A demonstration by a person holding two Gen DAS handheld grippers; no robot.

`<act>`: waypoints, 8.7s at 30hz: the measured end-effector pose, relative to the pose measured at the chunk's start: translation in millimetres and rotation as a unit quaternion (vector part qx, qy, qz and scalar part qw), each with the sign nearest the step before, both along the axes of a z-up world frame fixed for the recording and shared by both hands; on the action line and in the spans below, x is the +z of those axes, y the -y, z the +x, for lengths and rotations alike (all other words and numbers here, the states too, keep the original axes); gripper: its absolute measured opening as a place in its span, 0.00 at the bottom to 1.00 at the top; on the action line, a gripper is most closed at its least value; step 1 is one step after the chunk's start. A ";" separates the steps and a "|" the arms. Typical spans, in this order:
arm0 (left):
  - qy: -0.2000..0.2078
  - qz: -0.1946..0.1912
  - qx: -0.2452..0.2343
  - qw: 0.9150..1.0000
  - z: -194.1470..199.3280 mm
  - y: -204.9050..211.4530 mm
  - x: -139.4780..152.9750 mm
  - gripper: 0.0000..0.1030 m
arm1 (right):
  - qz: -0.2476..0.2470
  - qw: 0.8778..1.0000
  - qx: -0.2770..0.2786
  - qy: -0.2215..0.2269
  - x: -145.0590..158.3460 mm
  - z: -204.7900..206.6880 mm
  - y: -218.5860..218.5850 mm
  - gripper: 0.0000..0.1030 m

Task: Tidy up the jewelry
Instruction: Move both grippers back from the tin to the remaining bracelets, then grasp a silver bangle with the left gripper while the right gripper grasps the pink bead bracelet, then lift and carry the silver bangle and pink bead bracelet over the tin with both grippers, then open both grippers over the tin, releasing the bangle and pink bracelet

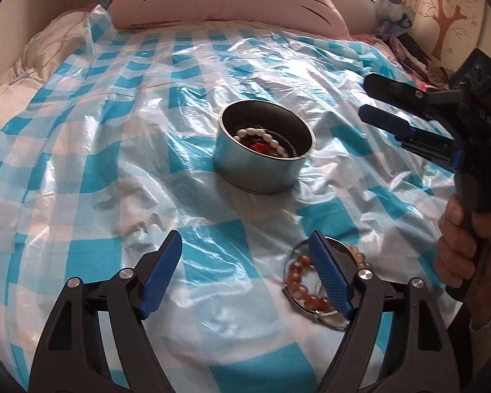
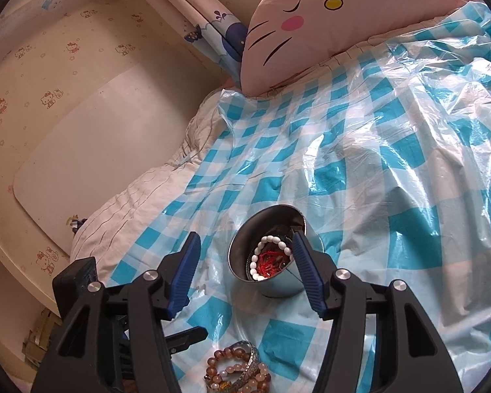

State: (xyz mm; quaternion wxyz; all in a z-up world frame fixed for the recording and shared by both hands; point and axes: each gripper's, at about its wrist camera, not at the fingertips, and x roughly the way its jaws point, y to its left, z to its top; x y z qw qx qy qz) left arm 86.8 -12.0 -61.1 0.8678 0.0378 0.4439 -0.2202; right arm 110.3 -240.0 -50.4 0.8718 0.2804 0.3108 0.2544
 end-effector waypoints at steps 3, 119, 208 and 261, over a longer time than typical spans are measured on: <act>0.015 0.017 -0.052 0.998 -26.0 20.0 -1.1 0.81 | -0.001 1.000 -0.015 -0.009 -4.4 -22.0 5.7 0.59; 0.018 0.117 0.024 0.993 37.2 34.5 -27.7 0.24 | -0.272 0.956 -0.023 -0.104 -54.6 -20.0 -34.2 0.26; 0.102 -0.054 -0.005 0.993 -16.4 1.7 42.0 0.04 | 0.176 0.983 0.056 0.023 -11.5 -51.7 21.9 0.09; 0.037 -0.060 0.053 0.996 97.0 23.6 18.5 0.05 | 0.067 0.996 0.042 -0.026 -21.5 59.2 -20.3 0.31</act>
